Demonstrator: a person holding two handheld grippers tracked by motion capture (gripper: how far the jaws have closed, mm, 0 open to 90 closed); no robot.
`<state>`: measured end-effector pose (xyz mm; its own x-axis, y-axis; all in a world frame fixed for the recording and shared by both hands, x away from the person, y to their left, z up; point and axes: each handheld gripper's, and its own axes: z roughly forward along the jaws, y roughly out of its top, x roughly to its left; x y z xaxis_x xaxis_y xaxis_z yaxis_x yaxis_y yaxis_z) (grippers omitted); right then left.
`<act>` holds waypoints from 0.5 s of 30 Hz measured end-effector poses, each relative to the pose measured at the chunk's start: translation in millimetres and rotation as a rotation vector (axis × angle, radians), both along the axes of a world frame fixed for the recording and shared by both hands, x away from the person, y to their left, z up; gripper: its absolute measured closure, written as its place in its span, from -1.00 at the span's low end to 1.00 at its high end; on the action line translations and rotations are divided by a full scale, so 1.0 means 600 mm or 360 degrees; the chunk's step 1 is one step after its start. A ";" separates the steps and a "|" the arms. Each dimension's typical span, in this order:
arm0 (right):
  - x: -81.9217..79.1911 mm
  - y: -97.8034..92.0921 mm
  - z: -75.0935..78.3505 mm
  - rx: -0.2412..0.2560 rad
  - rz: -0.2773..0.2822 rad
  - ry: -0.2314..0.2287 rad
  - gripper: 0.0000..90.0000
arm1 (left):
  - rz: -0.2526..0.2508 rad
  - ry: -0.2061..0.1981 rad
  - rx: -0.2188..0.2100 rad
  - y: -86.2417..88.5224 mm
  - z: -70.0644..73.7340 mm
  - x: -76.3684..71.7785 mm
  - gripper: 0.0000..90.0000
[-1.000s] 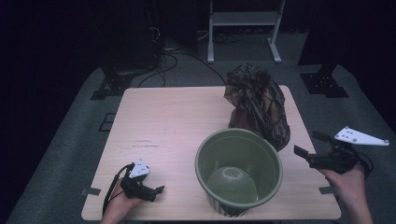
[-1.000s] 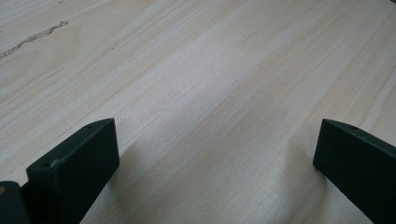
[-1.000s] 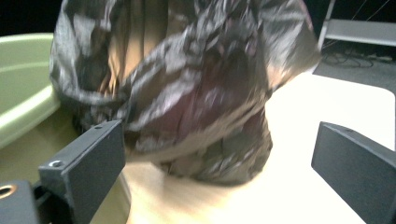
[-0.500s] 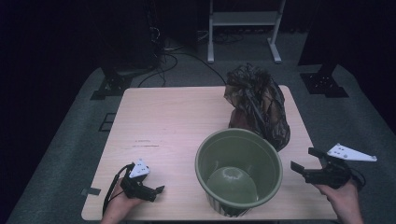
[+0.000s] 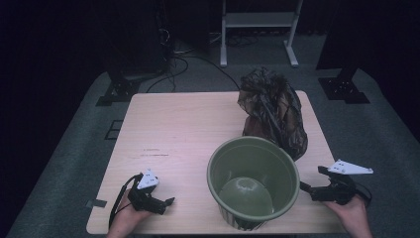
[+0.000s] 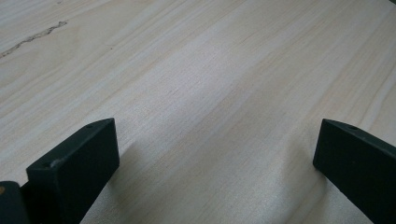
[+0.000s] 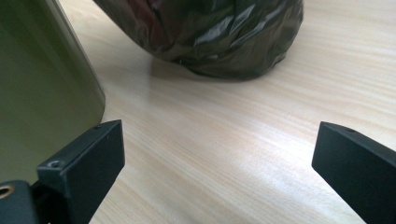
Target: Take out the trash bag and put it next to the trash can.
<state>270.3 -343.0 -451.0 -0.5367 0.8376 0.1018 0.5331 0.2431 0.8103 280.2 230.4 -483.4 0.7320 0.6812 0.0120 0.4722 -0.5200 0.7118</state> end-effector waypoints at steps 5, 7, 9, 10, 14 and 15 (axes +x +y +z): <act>0.007 0.012 -0.020 -0.0086 0.0034 0.0059 -0.97 | -0.0001 0.0000 0.0000 0.000 0.000 0.000 -1.00; 0.010 0.014 -0.029 -0.0107 0.0045 0.0091 -0.99 | -0.0004 -0.0001 0.0000 0.000 0.000 0.000 -1.00; 0.014 0.017 -0.036 -0.0167 0.0049 0.0112 -0.99 | -0.0006 -0.0002 -0.0001 0.000 0.000 0.000 -1.00; 0.015 0.018 -0.040 -0.0193 0.0053 0.0124 -0.99 | -0.0007 -0.0001 -0.0001 0.000 0.000 -0.001 -1.00; 0.022 0.022 -0.056 -0.0246 0.0072 0.0195 -1.00 | -0.0011 -0.0002 -0.0002 0.000 0.000 -0.001 -1.00; 0.022 0.023 -0.058 -0.0259 0.0074 0.0176 -1.00 | -0.0014 -0.0002 0.0000 0.000 0.000 -0.001 -1.00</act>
<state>283.3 -329.1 -486.1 -0.5683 0.8224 0.0276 0.6018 0.3925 0.6956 279.9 230.1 -483.6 0.7379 0.6748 0.0127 0.4669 -0.5239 0.7124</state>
